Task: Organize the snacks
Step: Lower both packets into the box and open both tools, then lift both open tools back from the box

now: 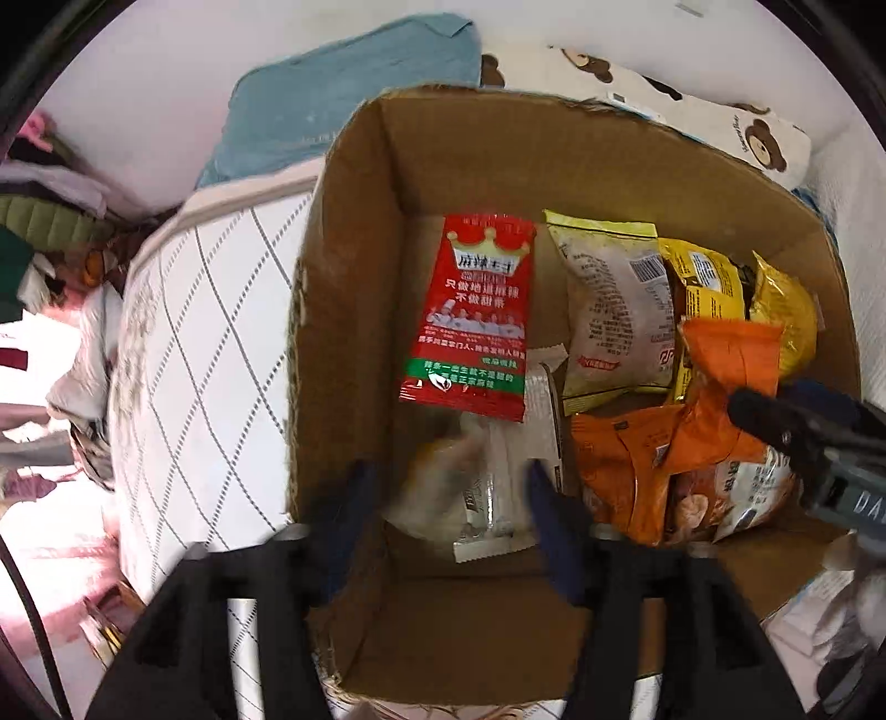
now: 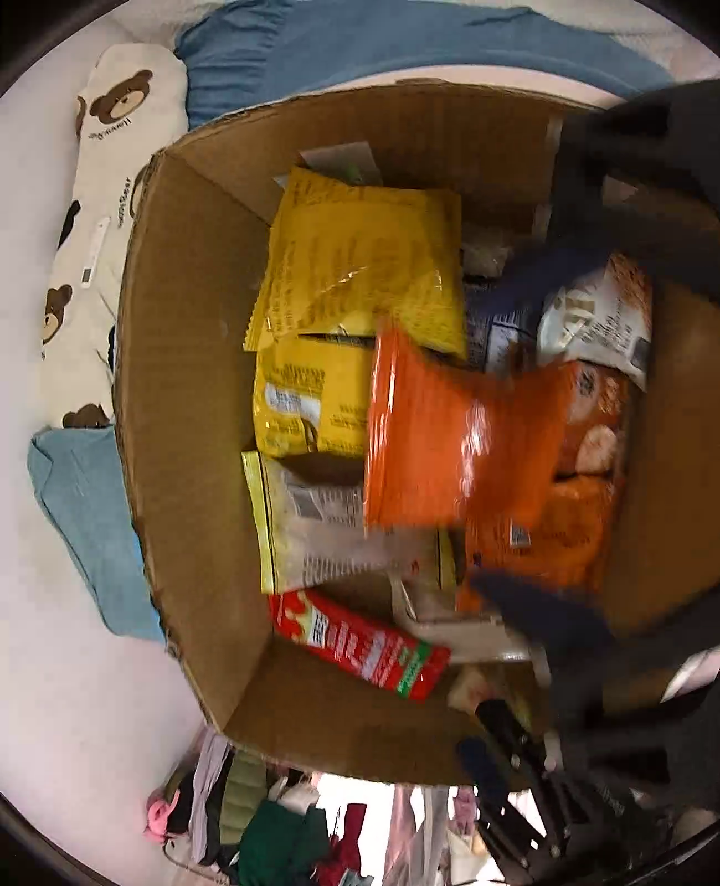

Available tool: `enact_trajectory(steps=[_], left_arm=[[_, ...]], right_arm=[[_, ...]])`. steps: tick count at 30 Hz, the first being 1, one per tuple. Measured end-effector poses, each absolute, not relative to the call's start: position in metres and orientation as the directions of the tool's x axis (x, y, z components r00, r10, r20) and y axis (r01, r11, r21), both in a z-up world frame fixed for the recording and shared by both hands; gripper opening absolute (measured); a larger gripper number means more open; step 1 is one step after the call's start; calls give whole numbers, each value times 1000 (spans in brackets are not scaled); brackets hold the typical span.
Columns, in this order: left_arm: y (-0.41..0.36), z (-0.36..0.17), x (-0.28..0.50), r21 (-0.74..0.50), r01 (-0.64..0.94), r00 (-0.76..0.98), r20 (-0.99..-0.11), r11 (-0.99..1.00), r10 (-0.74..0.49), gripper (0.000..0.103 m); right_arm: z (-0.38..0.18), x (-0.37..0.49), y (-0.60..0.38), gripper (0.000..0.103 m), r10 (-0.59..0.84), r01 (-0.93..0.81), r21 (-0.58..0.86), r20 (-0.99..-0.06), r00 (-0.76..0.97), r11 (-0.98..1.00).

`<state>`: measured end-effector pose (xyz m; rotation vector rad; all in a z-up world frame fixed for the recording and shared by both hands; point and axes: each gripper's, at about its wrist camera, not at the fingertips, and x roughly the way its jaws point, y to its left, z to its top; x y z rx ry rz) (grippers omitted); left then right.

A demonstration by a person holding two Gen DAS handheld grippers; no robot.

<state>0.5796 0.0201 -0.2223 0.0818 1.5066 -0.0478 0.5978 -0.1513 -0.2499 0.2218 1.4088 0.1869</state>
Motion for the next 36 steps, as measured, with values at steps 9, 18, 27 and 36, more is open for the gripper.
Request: enact_trajectory(steps=[9,18,27,36], left_arm=[[10,-216,571,-4,80,93,-996,997,-11,88],[7,-191,541,-6,51,223,-975,999,-17,88],[2,-159,504,-8,68,344,-938,998,-31,88],[-1,-122,462,-38,96,439,-895,995,-76,88]], right_arm=[[-232,573,-164,101,204,14,212,-955,216,977],[-197,532,-169,101,135,7,145,-935,327,989],[-165,492,-161,101,121,-13,128,-894,432,992],[-135,441,-164,101,170,-5,194,-849,500,981]])
